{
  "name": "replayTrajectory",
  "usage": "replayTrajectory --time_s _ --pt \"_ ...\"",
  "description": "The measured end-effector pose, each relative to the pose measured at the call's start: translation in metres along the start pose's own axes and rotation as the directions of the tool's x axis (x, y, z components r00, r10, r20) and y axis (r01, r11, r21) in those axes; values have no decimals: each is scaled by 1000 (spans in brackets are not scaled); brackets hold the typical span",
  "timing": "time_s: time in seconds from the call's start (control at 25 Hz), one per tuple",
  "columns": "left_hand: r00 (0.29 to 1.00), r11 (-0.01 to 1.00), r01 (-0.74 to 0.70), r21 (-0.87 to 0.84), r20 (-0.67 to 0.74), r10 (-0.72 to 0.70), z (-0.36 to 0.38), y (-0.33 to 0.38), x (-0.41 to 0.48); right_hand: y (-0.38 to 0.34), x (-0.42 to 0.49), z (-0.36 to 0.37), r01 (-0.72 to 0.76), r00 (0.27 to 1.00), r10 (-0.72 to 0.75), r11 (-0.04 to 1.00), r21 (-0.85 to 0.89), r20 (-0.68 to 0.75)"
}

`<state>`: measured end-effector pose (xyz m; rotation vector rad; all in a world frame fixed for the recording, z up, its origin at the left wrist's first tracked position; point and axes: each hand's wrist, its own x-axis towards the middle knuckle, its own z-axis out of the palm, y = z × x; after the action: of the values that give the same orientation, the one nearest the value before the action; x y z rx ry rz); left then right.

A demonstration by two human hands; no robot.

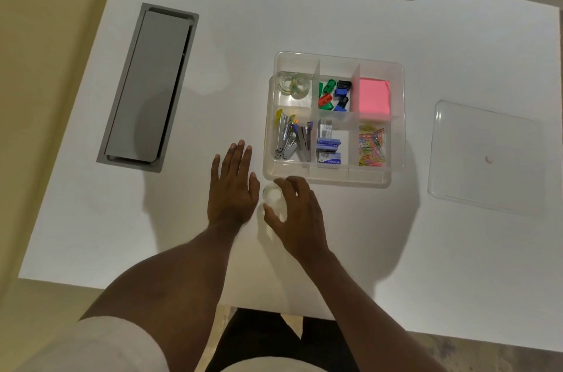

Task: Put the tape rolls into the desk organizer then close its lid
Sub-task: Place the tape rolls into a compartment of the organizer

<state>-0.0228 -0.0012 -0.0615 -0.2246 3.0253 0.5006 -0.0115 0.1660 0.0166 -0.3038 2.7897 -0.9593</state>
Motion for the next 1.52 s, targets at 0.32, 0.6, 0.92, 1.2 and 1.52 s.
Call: replayTrajectory --time_s 0.32,0.6,0.92,1.2,1.52 --pt "1000 1000 0 8 -6 0 4 -2 2 -18 139 -73 -4 981 28 993 122 -190" --pt "1000 1000 6 -3 15 -6 4 -1 3 -8 229 -80 -42 999 42 922 -385 -8" --pt "999 1000 19 14 36 -19 8 -3 4 -6 260 -50 -3 997 51 805 -594 64" --pt "999 1000 16 16 38 -16 7 -2 4 -7 254 -49 -8 999 32 820 -573 32" --pt "1000 999 -14 38 -19 15 10 -5 6 -18 166 -49 -16 981 -29 973 -232 -189"
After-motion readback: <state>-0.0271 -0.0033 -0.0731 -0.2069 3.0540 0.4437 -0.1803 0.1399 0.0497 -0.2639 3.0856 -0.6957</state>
